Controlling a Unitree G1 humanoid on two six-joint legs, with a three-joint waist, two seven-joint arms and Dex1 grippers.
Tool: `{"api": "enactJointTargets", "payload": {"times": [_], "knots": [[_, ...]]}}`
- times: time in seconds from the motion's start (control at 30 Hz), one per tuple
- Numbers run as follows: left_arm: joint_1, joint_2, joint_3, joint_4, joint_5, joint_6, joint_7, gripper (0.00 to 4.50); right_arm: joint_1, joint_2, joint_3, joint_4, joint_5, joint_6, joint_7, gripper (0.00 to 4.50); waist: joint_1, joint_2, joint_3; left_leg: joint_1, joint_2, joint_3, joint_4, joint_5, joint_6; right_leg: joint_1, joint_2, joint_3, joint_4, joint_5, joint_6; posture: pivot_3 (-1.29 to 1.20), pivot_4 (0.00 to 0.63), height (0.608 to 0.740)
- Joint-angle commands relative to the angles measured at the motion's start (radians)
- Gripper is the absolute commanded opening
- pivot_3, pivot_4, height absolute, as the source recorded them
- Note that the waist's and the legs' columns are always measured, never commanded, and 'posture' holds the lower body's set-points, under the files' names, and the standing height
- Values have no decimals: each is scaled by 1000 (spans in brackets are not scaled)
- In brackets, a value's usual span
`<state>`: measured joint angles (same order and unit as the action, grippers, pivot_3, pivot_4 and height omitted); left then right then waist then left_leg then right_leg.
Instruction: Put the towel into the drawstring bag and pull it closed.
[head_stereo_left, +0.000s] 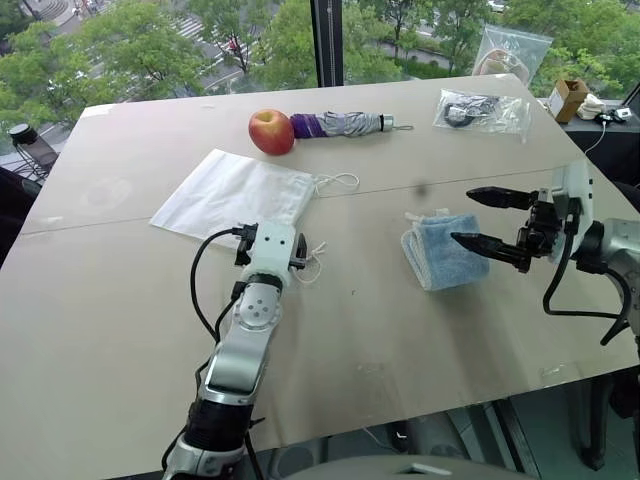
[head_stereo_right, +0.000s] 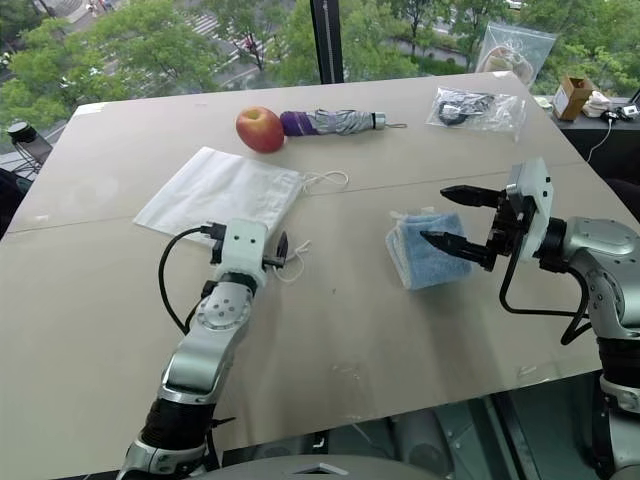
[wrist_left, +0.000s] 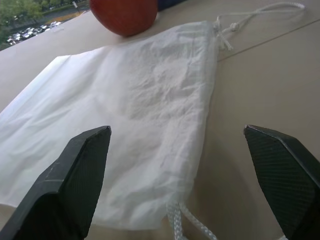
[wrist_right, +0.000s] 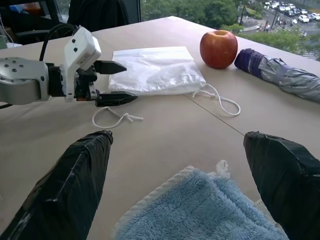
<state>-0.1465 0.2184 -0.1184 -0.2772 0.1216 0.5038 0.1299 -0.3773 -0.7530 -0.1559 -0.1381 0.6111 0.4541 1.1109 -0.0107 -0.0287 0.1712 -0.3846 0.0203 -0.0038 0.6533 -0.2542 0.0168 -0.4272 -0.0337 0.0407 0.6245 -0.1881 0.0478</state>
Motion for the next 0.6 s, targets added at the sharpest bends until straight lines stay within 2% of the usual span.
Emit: {"api": "enactJointTargets", "payload": {"times": [0.03, 0.37, 0.47, 0.6], "knots": [[2, -2, 29, 31, 50, -71, 35, 4394, -4, -10, -21, -6, 1, -17, 4, 4500, 0, 0, 0, 0, 0, 0, 0, 0, 0, 0, 0, 0, 0, 0, 0, 0, 150, 740], [-14, -11, 70, 78, 103, -151, 47, 4394, -2, 3, -26, -7, -11, -37, -8, 4500, 0, 0, 0, 0, 0, 0, 0, 0, 0, 0, 0, 0, 1, 0, 0, 0, 150, 740], [-11, -19, 75, 81, 104, -155, 38, 3574, 6, 5, -20, -11, -15, -43, -10, 4500, 0, 0, 0, 0, 0, 0, 0, 0, 0, 0, 0, 0, 1, 0, 0, 0, 150, 740], [-8, -30, 82, 82, 112, -159, 38, 1833, 7, 4, -22, -10, -15, -45, -11, 4500, 0, 0, 0, 0, 0, 0, 0, 0, 0, 0, 0, 0, 1, 0, 0, 0, 150, 740]]}}
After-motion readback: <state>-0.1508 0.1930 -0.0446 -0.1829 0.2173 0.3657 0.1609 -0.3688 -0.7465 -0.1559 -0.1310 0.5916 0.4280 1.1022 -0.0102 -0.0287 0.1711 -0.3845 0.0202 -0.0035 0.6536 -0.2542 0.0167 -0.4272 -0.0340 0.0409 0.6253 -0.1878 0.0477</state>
